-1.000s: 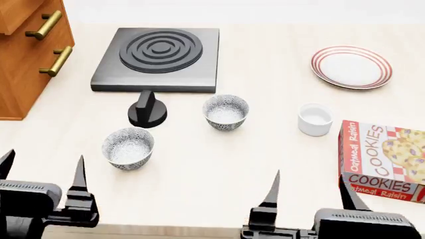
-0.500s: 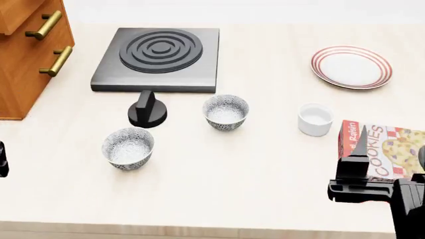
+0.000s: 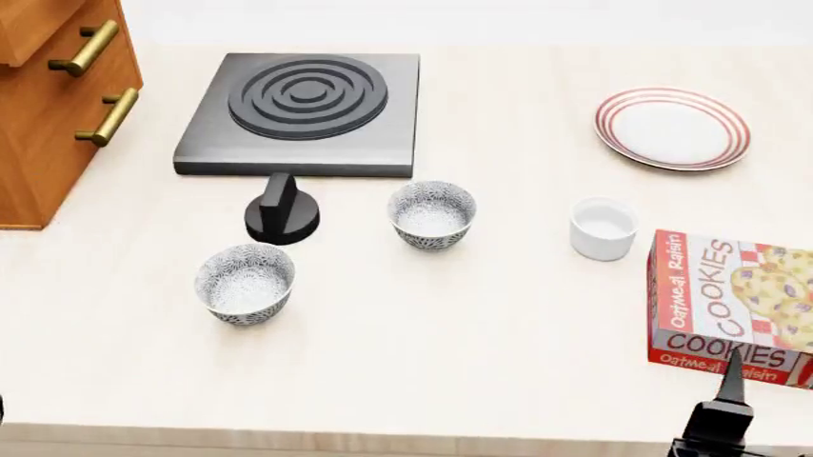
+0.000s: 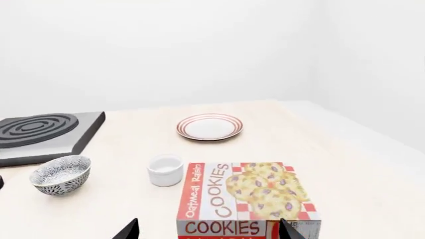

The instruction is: Pick the akita bowl next to the ramekin and place it on the plate.

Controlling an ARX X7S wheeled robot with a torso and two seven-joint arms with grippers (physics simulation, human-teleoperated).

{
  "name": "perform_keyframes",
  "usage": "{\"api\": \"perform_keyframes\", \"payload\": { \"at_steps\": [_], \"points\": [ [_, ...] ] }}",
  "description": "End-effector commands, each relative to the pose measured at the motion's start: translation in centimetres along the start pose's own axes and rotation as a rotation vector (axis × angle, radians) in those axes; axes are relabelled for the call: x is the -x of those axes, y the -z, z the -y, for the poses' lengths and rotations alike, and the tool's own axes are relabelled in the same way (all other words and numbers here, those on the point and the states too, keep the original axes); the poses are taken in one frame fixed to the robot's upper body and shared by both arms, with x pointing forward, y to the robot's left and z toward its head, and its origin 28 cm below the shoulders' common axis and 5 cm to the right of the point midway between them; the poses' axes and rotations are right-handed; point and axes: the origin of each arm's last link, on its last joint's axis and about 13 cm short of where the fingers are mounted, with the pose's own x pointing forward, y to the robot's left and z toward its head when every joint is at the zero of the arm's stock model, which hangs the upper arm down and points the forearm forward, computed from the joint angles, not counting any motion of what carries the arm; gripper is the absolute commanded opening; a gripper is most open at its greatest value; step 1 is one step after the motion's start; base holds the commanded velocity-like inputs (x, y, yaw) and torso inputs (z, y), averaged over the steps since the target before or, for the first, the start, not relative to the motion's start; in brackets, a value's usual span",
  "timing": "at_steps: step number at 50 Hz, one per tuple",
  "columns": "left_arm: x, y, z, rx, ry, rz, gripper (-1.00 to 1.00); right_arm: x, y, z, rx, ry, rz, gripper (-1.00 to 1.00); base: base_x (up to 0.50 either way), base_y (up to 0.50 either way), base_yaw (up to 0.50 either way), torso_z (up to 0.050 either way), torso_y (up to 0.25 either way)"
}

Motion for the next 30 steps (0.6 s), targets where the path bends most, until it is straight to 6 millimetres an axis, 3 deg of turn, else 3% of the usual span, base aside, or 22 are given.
{"api": "perform_keyframes", "payload": {
  "at_steps": [1, 8, 30],
  "points": [
    [0.6, 1.7, 0.0, 0.061, 0.002, -0.01, 1.0, 0.8, 1.8, 0.5, -0.101, 0.046, -0.006, 1.0, 0.0, 0.0, 0.0, 0.0, 0.0],
    [0.9, 2.7, 0.3, 0.046, 0.019, 0.003, 1.0, 0.9, 1.8, 0.6, -0.118, 0.052, 0.034, 1.0, 0.0, 0.0, 0.0, 0.0, 0.0],
    [1.2, 2.7, 0.1, 0.082, 0.046, 0.034, 1.0, 1.1, 1.7, 0.5, -0.068, 0.046, 0.101, 1.0, 0.0, 0.0, 0.0, 0.0, 0.0]
  ]
}}
